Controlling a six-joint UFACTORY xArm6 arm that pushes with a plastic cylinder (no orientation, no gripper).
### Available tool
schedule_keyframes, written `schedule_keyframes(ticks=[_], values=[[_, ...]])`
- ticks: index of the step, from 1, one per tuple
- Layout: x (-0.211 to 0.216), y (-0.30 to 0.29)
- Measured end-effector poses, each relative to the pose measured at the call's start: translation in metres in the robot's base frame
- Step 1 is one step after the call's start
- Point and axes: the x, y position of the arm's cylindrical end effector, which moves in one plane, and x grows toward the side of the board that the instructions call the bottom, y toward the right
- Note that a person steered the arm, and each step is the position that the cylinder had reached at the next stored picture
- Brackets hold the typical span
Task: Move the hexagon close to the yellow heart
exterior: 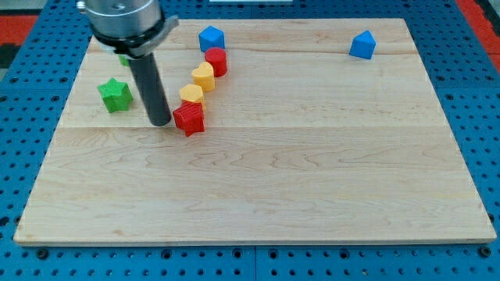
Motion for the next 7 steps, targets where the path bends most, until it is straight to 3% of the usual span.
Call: schedule_keyframes(ticks=[7], values=[[-0.031, 0.011]])
